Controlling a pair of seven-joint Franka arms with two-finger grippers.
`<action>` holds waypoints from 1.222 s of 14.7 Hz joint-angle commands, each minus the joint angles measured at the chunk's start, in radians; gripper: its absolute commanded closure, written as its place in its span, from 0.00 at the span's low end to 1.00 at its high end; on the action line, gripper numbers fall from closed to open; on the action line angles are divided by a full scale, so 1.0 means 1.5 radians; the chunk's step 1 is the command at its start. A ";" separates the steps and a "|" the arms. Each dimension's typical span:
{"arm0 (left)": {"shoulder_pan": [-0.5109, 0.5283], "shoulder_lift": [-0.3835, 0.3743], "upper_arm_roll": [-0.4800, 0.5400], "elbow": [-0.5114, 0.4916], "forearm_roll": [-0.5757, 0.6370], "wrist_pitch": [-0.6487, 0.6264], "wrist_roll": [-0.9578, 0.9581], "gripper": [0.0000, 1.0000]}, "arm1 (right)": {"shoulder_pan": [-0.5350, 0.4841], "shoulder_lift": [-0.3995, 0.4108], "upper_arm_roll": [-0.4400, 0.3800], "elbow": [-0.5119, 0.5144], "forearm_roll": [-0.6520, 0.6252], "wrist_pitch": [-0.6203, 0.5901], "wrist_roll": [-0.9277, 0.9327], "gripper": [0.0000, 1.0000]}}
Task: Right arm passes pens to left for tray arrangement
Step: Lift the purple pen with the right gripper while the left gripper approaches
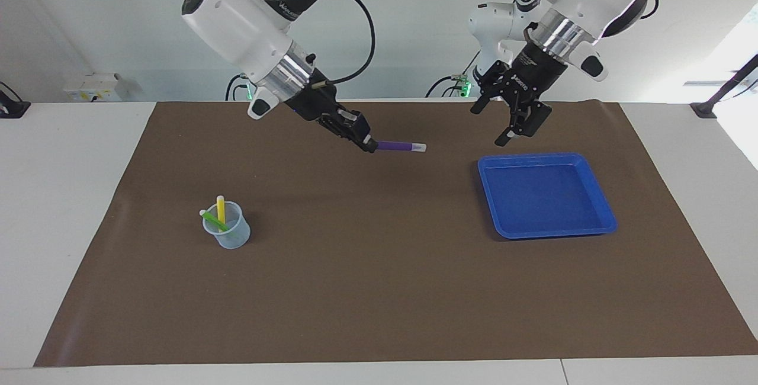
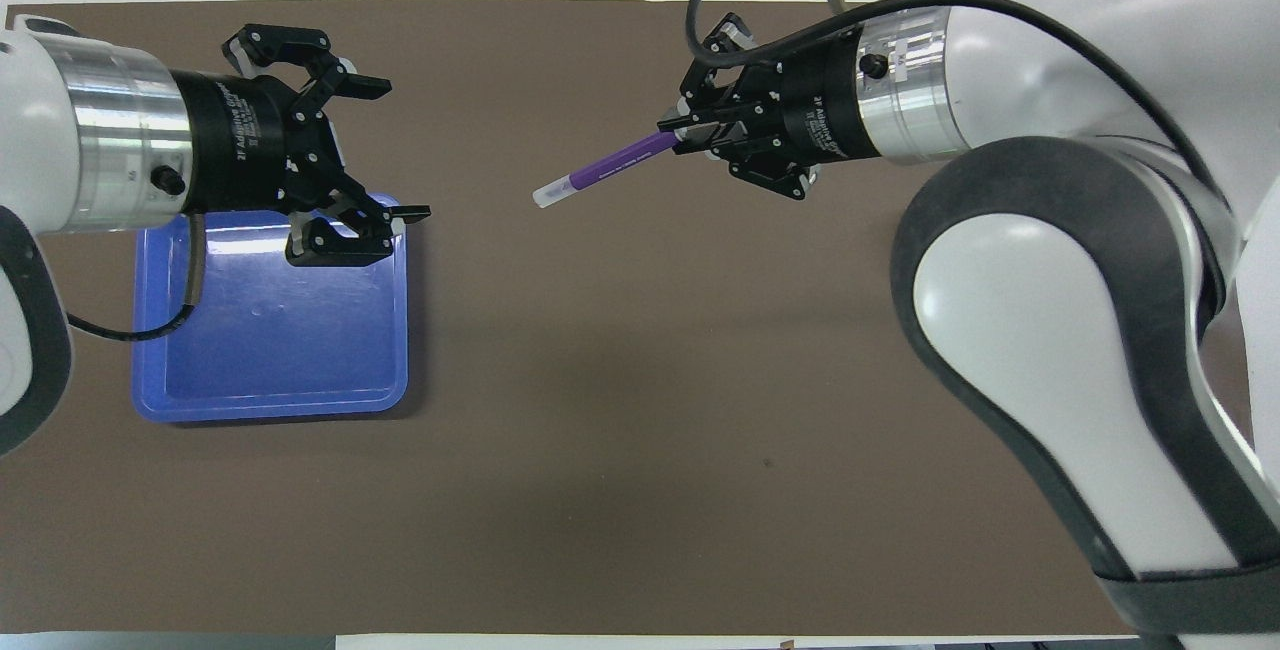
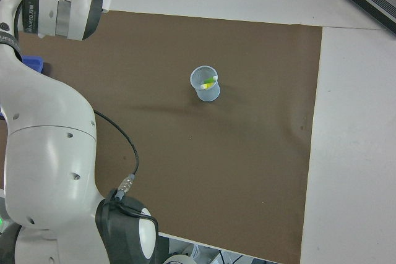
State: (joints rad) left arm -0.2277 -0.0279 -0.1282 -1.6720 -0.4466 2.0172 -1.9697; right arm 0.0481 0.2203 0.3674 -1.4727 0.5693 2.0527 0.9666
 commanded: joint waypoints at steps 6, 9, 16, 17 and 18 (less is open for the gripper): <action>-0.105 -0.010 0.005 -0.021 0.180 0.041 -0.194 0.00 | -0.001 -0.002 0.071 -0.002 -0.051 0.015 0.114 1.00; -0.125 -0.006 0.003 -0.030 0.182 0.024 -0.219 0.00 | 0.001 -0.004 0.072 -0.004 -0.052 0.007 0.116 1.00; -0.134 -0.007 0.002 -0.056 0.182 0.036 -0.220 0.07 | 0.001 -0.005 0.072 -0.007 -0.053 0.008 0.115 1.00; -0.134 -0.007 0.002 -0.056 0.182 0.034 -0.220 0.09 | 0.001 -0.005 0.072 -0.006 -0.053 0.008 0.115 1.00; -0.134 -0.007 0.002 -0.056 0.181 0.033 -0.219 0.12 | 0.001 -0.005 0.072 -0.007 -0.053 0.008 0.114 1.00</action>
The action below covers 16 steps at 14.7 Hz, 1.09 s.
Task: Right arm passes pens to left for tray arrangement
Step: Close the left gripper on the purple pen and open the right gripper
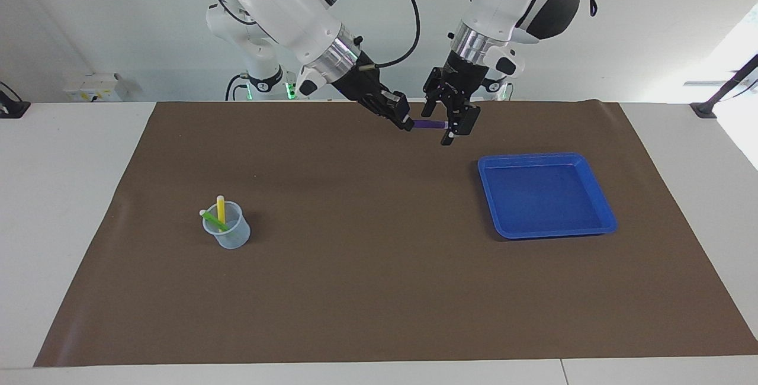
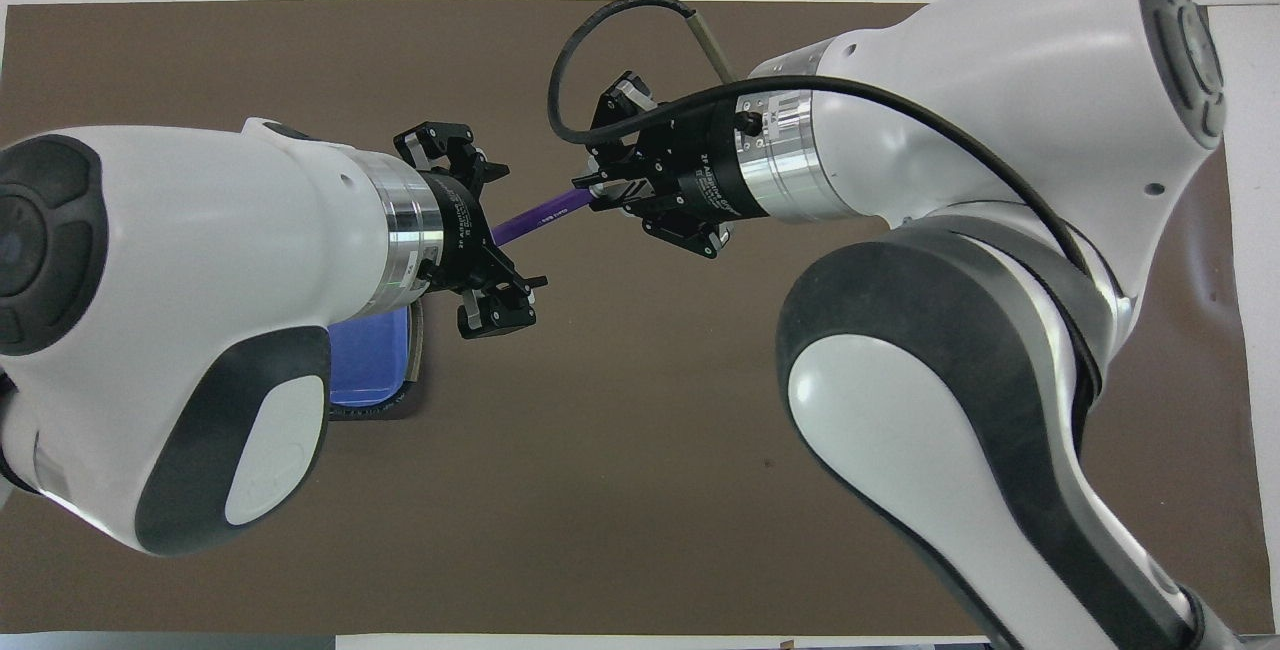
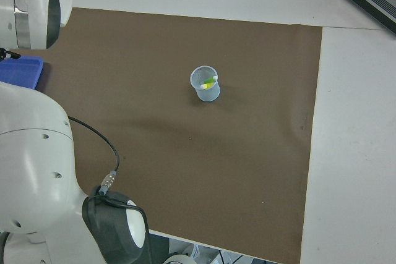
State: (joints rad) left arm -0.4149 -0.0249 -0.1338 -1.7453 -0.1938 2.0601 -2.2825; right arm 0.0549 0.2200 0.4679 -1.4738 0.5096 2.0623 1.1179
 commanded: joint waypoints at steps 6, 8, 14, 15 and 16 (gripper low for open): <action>-0.009 -0.016 0.005 0.000 0.013 -0.006 -0.009 0.23 | -0.004 -0.005 0.005 -0.007 -0.027 0.004 0.008 1.00; -0.010 -0.017 0.005 -0.001 0.013 -0.006 -0.009 0.26 | -0.004 -0.005 0.005 -0.007 -0.027 0.004 0.007 1.00; -0.019 -0.022 0.004 -0.013 0.013 -0.004 -0.011 0.44 | -0.004 -0.005 0.005 -0.008 -0.027 0.004 0.006 1.00; -0.020 -0.022 0.004 -0.014 0.013 -0.004 -0.012 0.49 | -0.004 -0.005 0.005 -0.008 -0.027 0.004 0.006 1.00; -0.020 -0.023 0.004 -0.014 0.013 -0.004 -0.014 0.56 | -0.004 -0.005 0.005 -0.008 -0.027 0.004 0.006 1.00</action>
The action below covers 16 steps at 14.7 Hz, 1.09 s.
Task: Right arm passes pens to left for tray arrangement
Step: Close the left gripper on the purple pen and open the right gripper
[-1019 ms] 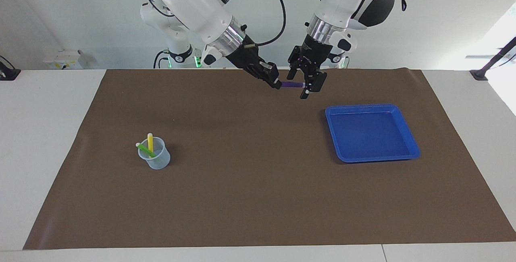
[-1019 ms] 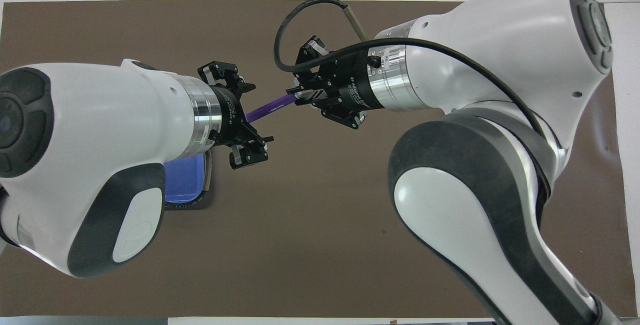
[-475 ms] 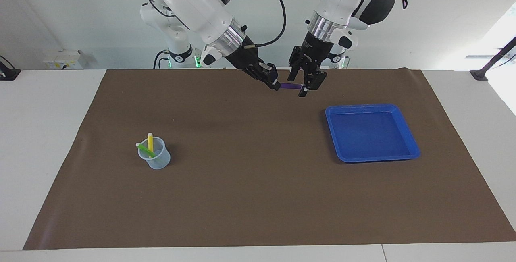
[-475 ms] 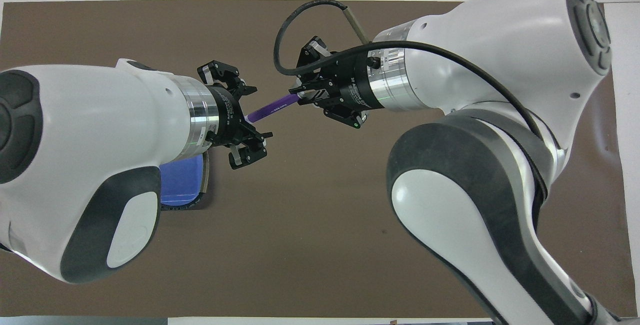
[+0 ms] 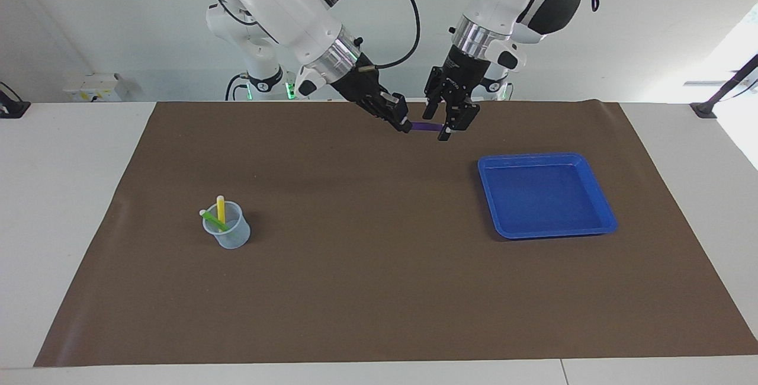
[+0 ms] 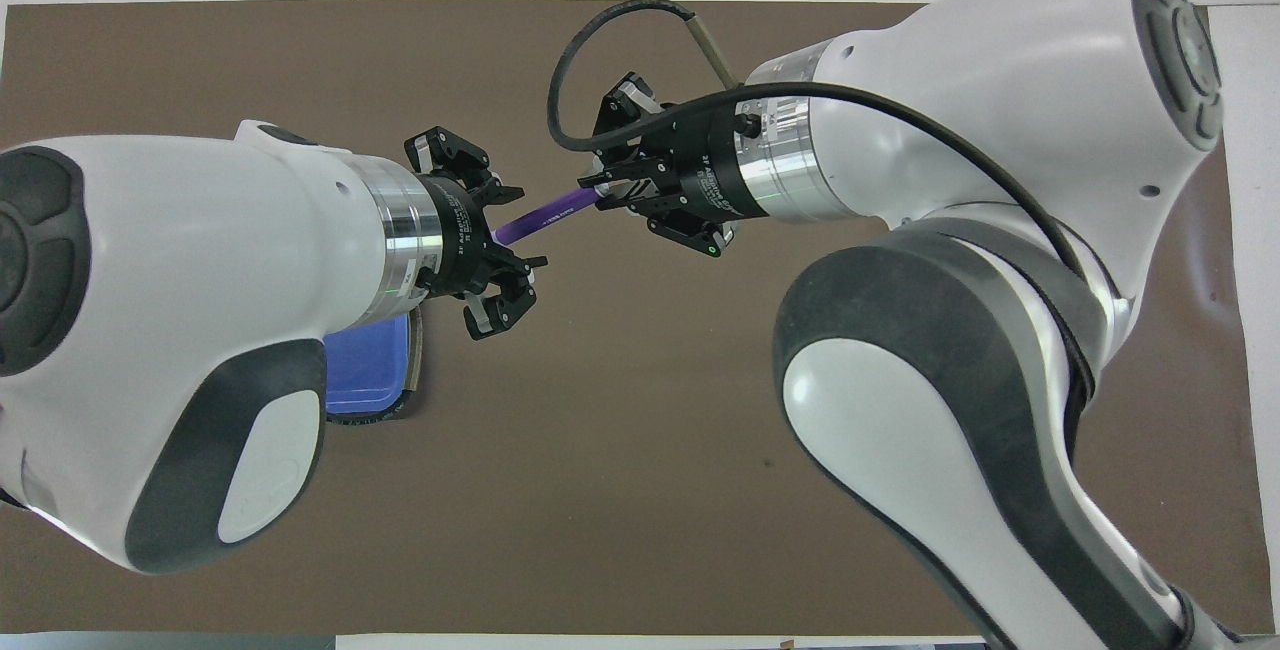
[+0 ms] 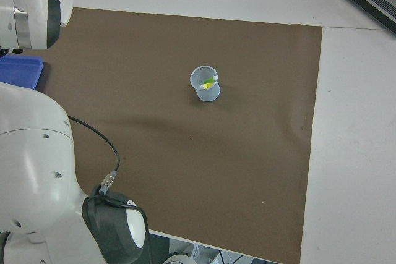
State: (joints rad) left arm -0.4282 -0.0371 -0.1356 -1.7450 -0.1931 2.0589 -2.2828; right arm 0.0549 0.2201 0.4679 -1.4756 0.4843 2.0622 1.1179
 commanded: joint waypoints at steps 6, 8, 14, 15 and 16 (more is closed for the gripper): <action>-0.007 -0.015 0.007 -0.013 0.012 -0.002 -0.007 1.00 | -0.004 -0.005 0.005 -0.007 -0.011 0.003 0.005 1.00; -0.005 -0.014 0.007 -0.013 0.012 0.000 -0.014 1.00 | -0.004 -0.005 0.005 -0.007 -0.011 0.002 0.005 1.00; -0.002 -0.012 0.009 -0.010 0.012 0.006 -0.013 1.00 | -0.007 -0.006 0.000 -0.007 -0.060 -0.013 -0.007 0.00; 0.000 -0.012 0.012 -0.010 0.012 0.006 -0.007 1.00 | -0.009 -0.007 -0.004 -0.008 -0.081 -0.022 -0.030 0.00; 0.009 -0.012 0.013 -0.010 0.012 0.006 0.002 1.00 | -0.013 -0.010 -0.008 -0.013 -0.104 -0.036 -0.064 0.00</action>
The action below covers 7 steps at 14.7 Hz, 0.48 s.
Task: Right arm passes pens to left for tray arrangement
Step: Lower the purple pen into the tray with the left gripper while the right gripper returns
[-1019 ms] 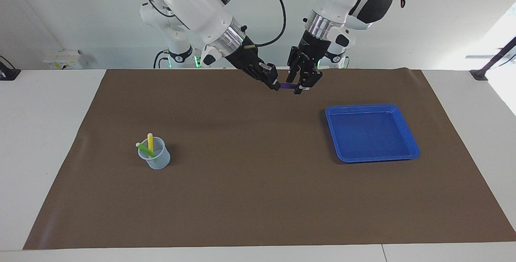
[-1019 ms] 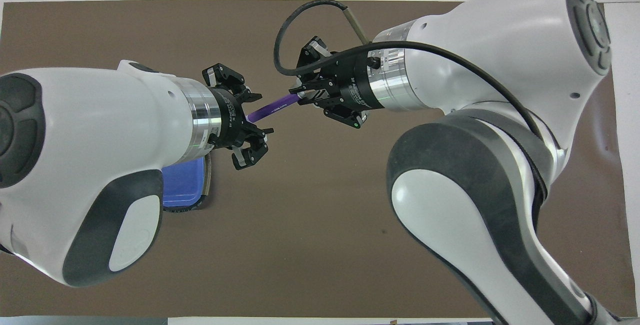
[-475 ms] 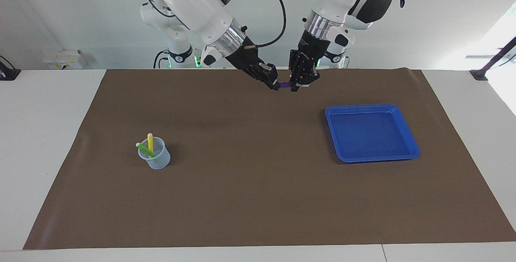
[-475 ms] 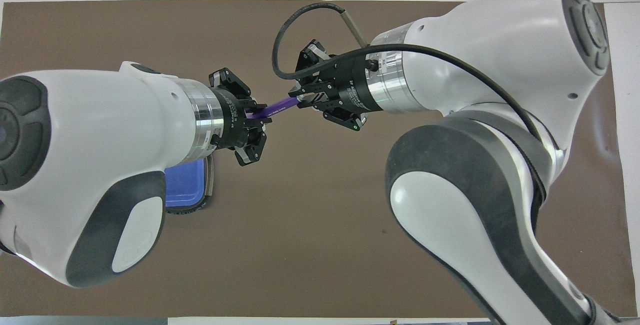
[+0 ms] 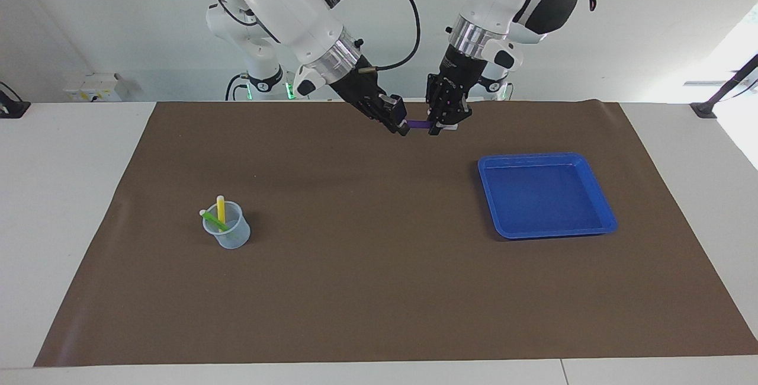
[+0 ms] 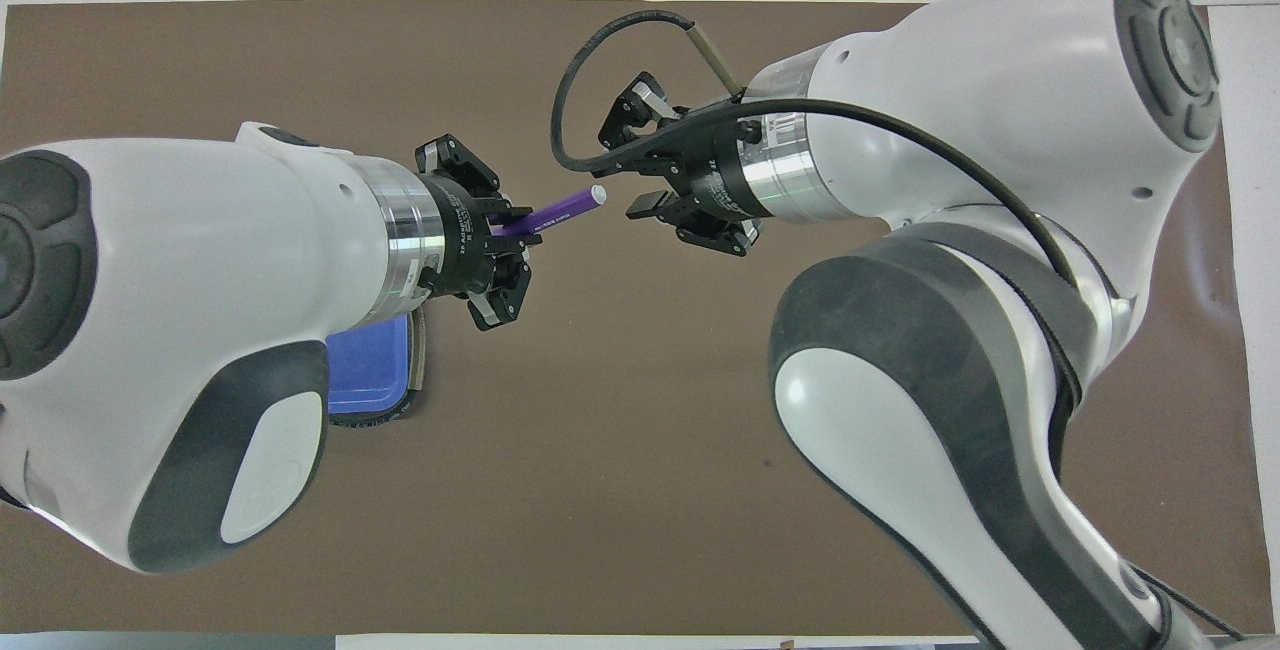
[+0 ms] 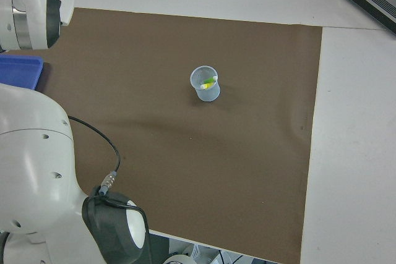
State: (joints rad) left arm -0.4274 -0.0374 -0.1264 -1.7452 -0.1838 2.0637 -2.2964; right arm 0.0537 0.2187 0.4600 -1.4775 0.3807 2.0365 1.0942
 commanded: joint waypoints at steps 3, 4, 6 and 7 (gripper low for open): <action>0.063 -0.013 0.005 -0.018 0.006 -0.004 0.147 1.00 | -0.013 -0.032 -0.057 -0.044 -0.069 -0.053 -0.161 0.00; 0.082 -0.014 0.004 -0.024 0.004 -0.006 0.210 1.00 | -0.013 -0.038 -0.078 -0.057 -0.074 -0.056 -0.202 0.00; 0.120 -0.022 0.005 -0.048 -0.006 -0.006 0.335 1.00 | -0.013 -0.059 -0.116 -0.099 -0.094 -0.056 -0.287 0.00; 0.136 -0.026 0.005 -0.058 -0.014 -0.007 0.399 1.00 | -0.013 -0.070 -0.134 -0.120 -0.114 -0.052 -0.329 0.00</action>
State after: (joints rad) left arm -0.2693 -0.0381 -0.1144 -1.7750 -0.1844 2.0595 -1.8593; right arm 0.0435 0.1821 0.2911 -1.5566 0.2552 1.9482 0.7085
